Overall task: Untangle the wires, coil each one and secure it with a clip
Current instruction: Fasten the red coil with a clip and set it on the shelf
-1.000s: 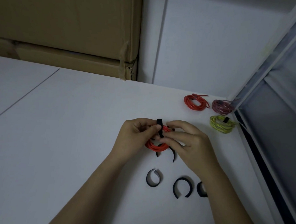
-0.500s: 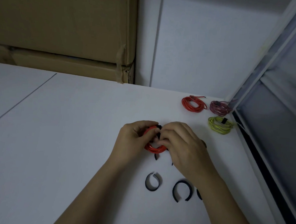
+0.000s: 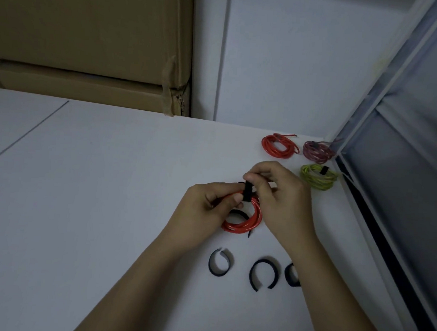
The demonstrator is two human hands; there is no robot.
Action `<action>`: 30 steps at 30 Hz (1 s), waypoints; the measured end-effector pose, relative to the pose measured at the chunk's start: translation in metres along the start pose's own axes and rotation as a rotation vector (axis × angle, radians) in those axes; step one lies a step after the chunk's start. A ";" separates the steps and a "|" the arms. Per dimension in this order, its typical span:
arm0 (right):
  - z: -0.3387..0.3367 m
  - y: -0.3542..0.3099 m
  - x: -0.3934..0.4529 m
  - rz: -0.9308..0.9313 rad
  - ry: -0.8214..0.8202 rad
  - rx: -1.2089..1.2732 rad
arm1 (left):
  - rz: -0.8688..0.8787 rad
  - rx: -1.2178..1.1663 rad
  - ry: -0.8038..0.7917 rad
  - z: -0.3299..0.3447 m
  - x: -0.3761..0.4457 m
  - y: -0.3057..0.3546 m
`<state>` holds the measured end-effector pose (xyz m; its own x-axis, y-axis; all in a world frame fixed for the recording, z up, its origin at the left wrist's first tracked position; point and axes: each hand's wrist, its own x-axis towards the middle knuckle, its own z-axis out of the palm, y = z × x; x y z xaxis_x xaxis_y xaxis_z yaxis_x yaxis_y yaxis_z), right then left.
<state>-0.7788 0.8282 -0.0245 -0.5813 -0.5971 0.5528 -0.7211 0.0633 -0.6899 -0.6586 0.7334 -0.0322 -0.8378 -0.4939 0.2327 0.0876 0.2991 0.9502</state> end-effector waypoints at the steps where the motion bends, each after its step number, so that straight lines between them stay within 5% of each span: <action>1: 0.000 -0.001 0.000 0.044 -0.004 0.038 | 0.005 0.002 0.008 0.000 0.001 -0.001; 16: -0.007 -0.007 0.003 0.291 -0.106 0.256 | 0.015 -0.191 -0.091 -0.008 0.000 0.001; 30: 0.000 -0.005 -0.005 0.248 -0.105 0.195 | 0.407 0.384 0.142 0.001 0.004 -0.015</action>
<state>-0.7727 0.8307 -0.0238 -0.6807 -0.6623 0.3131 -0.4714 0.0688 -0.8793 -0.6639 0.7271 -0.0457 -0.6949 -0.3739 0.6142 0.1632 0.7499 0.6411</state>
